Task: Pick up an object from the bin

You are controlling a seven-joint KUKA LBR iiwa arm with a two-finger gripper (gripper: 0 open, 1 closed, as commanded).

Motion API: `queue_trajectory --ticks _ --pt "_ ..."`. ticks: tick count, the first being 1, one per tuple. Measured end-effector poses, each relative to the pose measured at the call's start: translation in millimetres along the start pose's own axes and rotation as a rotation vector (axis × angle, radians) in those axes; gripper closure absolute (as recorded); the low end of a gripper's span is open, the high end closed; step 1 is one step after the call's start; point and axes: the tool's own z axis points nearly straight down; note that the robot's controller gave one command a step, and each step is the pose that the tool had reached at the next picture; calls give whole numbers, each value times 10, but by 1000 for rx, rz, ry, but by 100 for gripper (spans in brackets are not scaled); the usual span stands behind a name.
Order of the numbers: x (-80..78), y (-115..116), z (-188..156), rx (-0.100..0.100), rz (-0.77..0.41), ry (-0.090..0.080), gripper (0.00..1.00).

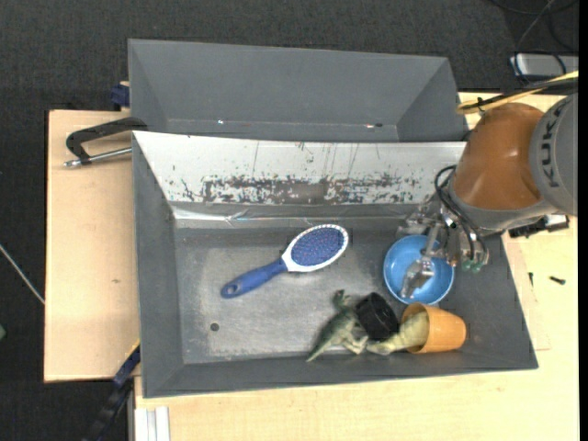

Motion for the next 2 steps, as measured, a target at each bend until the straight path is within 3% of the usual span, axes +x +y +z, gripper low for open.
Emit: queue_trajectory --ticks 1,2 --pt "-51 13 -72 -2 0 -11 100" --pt "-92 19 -664 0 0 -7 100"
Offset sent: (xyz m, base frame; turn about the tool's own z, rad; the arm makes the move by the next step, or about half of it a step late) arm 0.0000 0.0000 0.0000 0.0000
